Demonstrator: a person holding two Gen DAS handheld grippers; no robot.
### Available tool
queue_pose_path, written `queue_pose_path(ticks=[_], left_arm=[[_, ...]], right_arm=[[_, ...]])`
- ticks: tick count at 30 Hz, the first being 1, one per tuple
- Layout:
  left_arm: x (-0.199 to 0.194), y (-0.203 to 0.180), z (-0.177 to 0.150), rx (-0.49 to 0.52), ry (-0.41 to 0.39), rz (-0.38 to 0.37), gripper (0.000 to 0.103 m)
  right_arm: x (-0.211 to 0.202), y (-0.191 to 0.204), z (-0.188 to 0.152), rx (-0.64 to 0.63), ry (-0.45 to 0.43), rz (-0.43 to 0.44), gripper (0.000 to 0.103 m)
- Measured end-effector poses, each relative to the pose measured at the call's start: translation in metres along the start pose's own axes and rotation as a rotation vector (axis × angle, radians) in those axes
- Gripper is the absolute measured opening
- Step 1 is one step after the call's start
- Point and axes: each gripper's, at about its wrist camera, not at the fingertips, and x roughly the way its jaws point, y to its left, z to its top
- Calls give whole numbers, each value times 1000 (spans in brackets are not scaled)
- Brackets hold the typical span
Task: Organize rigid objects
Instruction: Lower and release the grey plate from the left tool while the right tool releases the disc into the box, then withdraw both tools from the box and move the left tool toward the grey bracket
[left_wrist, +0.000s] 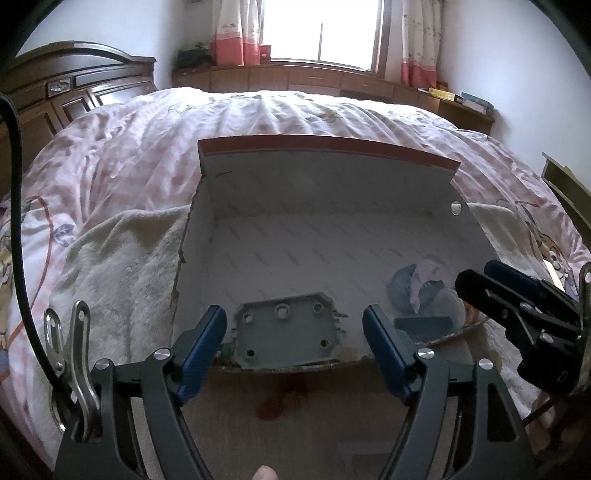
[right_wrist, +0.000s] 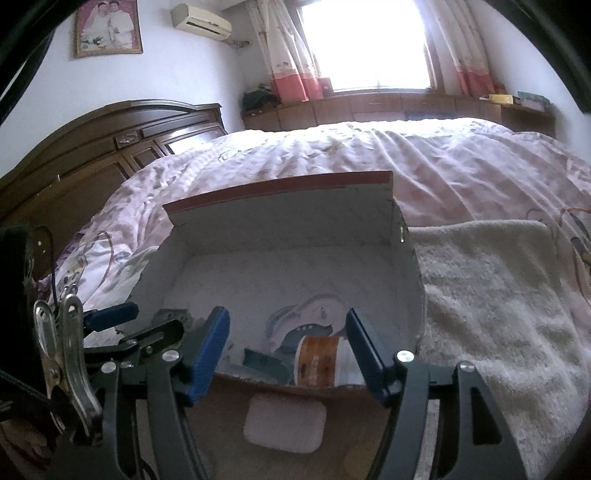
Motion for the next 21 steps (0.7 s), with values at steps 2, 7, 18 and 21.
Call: queue_pose_path(ticks=[2,7,18,21], left_arm=[[-4,0,-2,-1,-1,-1,78],[-4,0,-2,-1,-1,-2,78],[-26,-7,-22,8,8,-8,78],[-27,-9,-26,9,15,-11,78]], right_arm=[[-4,1,-2,-1,2,0,69],[-12,2,-8,11,5,3,69],[-30,2,-27,20,27,12,69],[-33,3,-32,24,33,13,69]])
